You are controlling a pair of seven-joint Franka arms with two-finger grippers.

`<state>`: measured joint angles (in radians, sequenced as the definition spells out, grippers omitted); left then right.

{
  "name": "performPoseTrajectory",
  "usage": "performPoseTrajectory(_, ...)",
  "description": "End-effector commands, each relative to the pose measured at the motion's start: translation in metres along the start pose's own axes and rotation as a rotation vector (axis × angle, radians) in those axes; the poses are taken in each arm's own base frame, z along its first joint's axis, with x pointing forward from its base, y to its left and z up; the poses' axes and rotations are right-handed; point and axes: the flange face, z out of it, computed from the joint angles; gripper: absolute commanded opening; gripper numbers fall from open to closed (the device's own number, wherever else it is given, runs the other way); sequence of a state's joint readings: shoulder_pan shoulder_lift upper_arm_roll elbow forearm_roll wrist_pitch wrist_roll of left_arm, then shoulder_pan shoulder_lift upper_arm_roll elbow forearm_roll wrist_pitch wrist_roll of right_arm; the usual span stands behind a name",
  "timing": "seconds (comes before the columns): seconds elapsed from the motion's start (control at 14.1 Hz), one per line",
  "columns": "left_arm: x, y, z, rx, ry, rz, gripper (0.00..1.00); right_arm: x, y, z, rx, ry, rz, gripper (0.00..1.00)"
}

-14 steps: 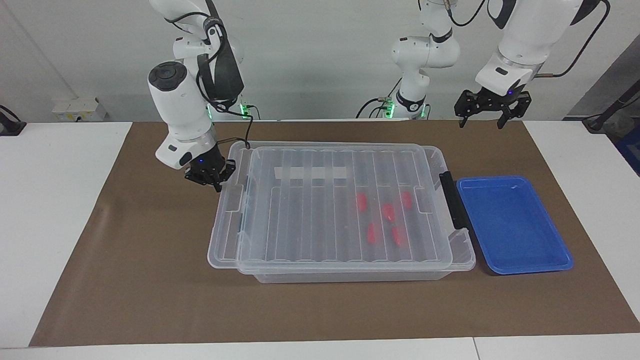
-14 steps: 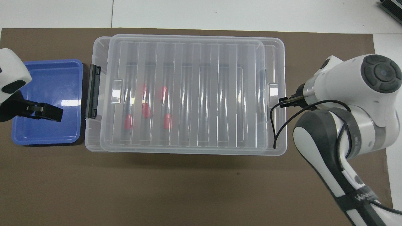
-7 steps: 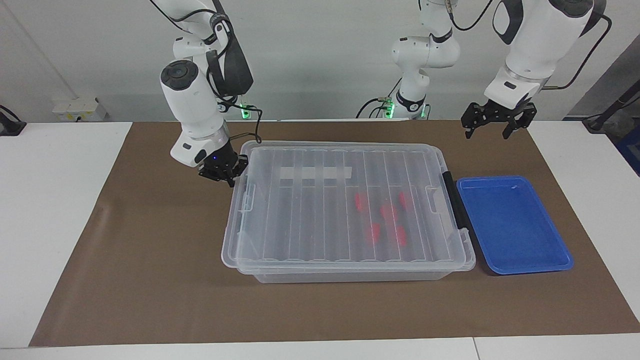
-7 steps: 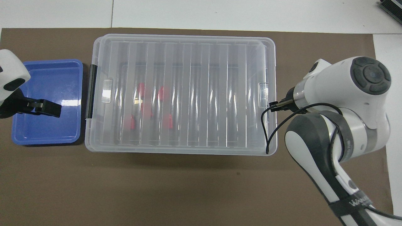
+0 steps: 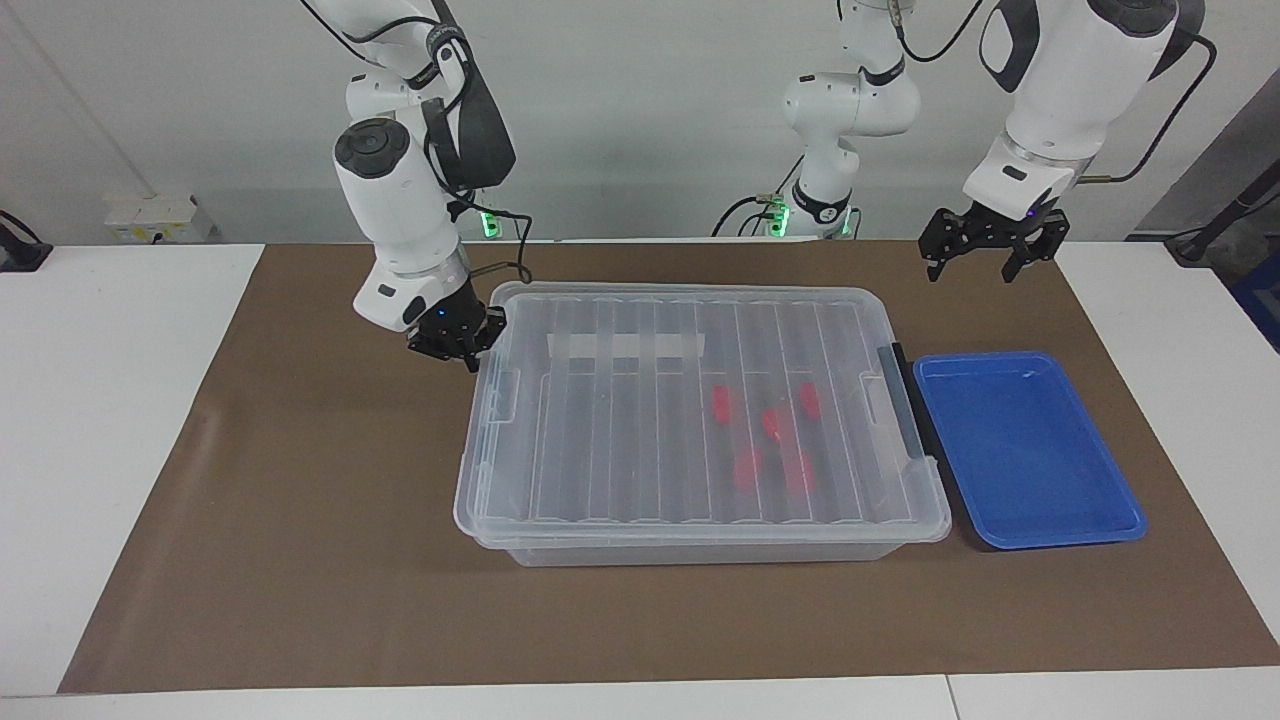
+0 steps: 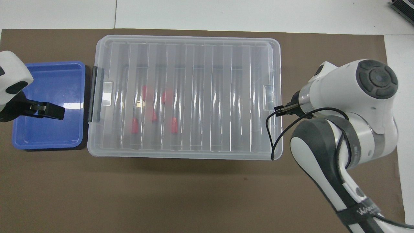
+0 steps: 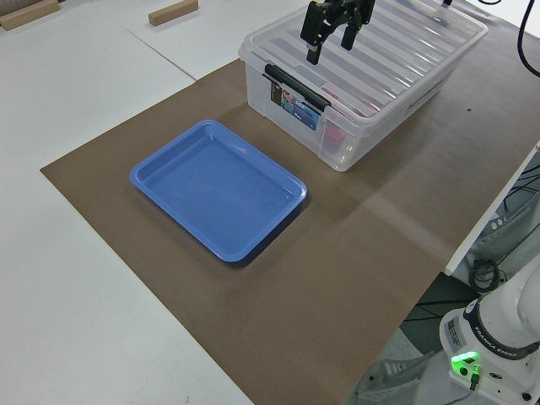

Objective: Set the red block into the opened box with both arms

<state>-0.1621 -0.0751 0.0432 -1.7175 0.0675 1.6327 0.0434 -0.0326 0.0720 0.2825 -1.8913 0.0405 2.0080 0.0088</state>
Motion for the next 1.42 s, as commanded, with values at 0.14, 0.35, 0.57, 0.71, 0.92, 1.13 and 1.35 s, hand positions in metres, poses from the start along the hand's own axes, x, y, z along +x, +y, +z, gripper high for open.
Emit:
performPoseTrajectory(0.14, -0.003, 0.017, -0.006, -0.008, 0.018, 0.042, 1.0, -0.004, 0.017, -0.021, 0.019, 0.024, 0.036, 0.0)
performPoseTrajectory(0.35, -0.004, 0.015, -0.005, -0.008, 0.016, 0.038, 1.0, -0.01, 0.049, -0.035, -0.002, 0.036, 0.094, 0.0)
performPoseTrajectory(0.57, -0.004, 0.01, -0.004, -0.009, 0.014, 0.027, 1.0, -0.02, 0.077, -0.053, -0.023, 0.042, 0.207, 0.0)
performPoseTrajectory(0.71, -0.004, 0.007, -0.004, -0.009, 0.015, 0.021, 1.0, -0.025, 0.09, -0.066, -0.04, 0.032, 0.277, 0.0)
performPoseTrajectory(0.92, -0.004, 0.003, -0.004, -0.009, 0.015, 0.013, 1.0, -0.022, 0.094, -0.08, -0.078, 0.025, 0.289, 0.0)
performPoseTrajectory(1.13, -0.004, 0.003, -0.004, -0.01, 0.012, 0.013, 1.0, -0.02, 0.092, -0.087, -0.081, 0.036, 0.299, 0.0)
performPoseTrajectory(1.35, -0.005, 0.002, -0.003, -0.01, 0.009, 0.012, 1.0, -0.015, 0.088, -0.114, -0.125, 0.033, 0.289, 0.0)
